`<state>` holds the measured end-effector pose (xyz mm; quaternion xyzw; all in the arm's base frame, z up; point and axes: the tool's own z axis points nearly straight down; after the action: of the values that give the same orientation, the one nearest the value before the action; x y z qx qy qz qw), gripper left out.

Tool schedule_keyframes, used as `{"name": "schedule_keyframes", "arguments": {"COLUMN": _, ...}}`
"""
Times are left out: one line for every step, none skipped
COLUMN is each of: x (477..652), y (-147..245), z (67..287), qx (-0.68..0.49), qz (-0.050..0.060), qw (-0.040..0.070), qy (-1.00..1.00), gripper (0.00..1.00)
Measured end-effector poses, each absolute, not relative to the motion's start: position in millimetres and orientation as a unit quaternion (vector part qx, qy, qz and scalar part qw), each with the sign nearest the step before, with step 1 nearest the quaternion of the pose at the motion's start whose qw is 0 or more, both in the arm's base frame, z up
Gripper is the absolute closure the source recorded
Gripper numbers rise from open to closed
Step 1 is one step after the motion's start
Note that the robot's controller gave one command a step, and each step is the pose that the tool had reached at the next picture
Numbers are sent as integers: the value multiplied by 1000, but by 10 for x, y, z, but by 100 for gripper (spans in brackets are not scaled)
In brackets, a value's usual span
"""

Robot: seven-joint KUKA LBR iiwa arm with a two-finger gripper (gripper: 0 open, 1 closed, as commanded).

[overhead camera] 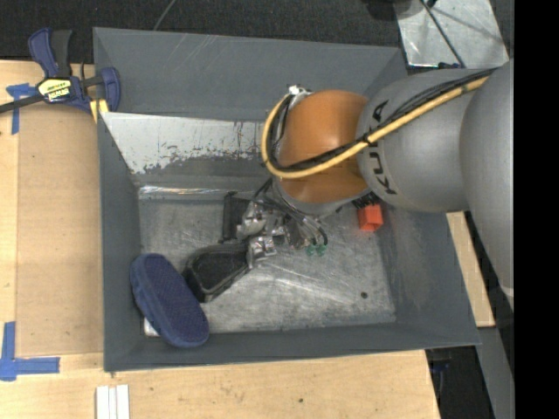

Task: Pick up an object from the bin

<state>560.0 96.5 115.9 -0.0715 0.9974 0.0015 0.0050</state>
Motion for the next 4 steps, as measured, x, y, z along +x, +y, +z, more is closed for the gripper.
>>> {"name": "schedule_keyframes", "arguments": {"x": 5448, "y": 941, "z": 2118, "qx": -62, "qz": 1, "qw": 6, "qy": 998, "gripper": 100}}
{"name": "schedule_keyframes", "arguments": {"x": 5435, "y": 939, "z": 2071, "qx": -62, "qz": 0, "qw": 2, "qy": 998, "gripper": 0}}
{"name": "schedule_keyframes", "arguments": {"x": 5519, "y": 560, "z": 927, "qx": 22, "qz": -1, "qw": -2, "qy": 1000, "gripper": 0}}
{"name": "schedule_keyframes", "arguments": {"x": 5805, "y": 615, "z": 776, "qx": 130, "qz": -3, "qw": 2, "qy": 991, "gripper": 0}}
